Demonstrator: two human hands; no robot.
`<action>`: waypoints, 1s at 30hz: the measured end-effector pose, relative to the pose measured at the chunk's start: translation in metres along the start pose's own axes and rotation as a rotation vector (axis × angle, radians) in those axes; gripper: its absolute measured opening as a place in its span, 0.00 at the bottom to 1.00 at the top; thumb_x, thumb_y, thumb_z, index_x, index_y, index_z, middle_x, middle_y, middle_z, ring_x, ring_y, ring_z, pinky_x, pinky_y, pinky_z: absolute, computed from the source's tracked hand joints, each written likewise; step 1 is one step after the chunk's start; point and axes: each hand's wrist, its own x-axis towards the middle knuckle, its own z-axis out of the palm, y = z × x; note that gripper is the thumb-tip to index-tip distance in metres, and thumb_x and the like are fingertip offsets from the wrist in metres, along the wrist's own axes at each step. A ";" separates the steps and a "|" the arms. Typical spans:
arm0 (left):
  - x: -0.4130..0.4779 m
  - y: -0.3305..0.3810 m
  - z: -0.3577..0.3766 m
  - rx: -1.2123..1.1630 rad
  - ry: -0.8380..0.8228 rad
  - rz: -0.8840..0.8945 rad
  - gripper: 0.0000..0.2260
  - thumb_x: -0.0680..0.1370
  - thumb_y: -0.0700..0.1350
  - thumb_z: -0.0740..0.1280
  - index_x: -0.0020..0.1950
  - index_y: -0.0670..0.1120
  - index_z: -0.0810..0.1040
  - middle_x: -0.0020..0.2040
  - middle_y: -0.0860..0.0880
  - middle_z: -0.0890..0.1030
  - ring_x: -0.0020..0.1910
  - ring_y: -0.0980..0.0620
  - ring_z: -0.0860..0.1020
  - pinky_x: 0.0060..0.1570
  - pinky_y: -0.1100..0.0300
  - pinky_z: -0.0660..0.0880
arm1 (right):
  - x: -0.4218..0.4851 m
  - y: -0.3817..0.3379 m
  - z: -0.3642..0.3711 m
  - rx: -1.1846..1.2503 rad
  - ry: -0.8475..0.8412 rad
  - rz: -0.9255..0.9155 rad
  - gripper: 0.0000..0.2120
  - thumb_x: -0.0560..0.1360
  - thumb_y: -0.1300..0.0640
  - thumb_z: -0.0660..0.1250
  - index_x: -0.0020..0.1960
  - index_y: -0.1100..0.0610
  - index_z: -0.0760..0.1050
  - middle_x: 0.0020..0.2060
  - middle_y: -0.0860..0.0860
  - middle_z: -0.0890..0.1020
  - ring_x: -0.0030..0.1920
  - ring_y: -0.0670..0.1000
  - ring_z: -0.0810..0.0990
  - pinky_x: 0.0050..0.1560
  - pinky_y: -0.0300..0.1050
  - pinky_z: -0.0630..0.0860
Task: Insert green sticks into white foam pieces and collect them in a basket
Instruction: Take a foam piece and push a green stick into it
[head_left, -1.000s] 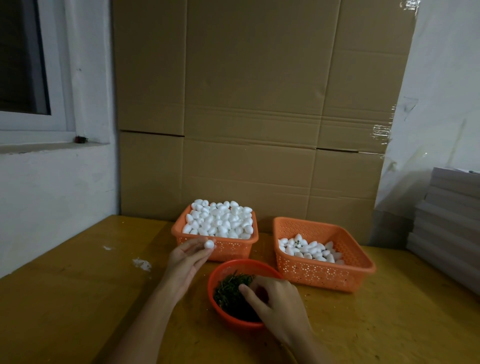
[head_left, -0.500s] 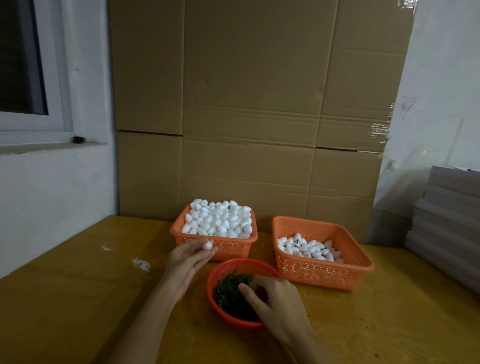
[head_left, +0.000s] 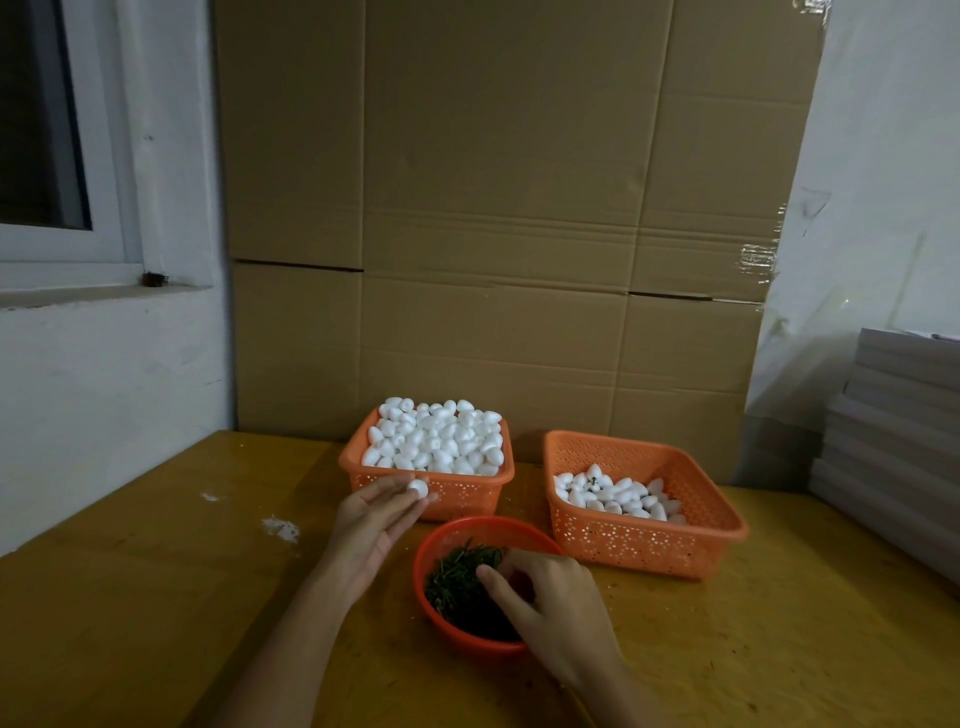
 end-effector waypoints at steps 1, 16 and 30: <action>0.000 0.000 0.000 0.000 0.000 0.000 0.20 0.72 0.33 0.76 0.64 0.35 0.80 0.61 0.36 0.84 0.61 0.36 0.84 0.52 0.55 0.84 | 0.000 0.000 0.000 0.001 0.000 -0.001 0.25 0.80 0.29 0.56 0.43 0.47 0.79 0.36 0.42 0.81 0.38 0.44 0.80 0.38 0.41 0.75; 0.002 0.000 -0.002 -0.033 -0.012 -0.028 0.18 0.77 0.38 0.74 0.66 0.37 0.79 0.62 0.35 0.84 0.61 0.35 0.84 0.52 0.52 0.85 | 0.000 0.002 0.002 -0.007 0.014 -0.001 0.25 0.80 0.29 0.56 0.41 0.46 0.77 0.33 0.42 0.79 0.36 0.45 0.79 0.36 0.44 0.75; -0.001 0.000 0.000 0.109 -0.025 0.015 0.23 0.69 0.38 0.80 0.61 0.35 0.81 0.60 0.36 0.85 0.59 0.37 0.85 0.51 0.55 0.84 | 0.000 0.004 0.004 -0.006 0.001 0.003 0.26 0.79 0.28 0.54 0.41 0.46 0.77 0.33 0.41 0.79 0.36 0.45 0.78 0.36 0.40 0.74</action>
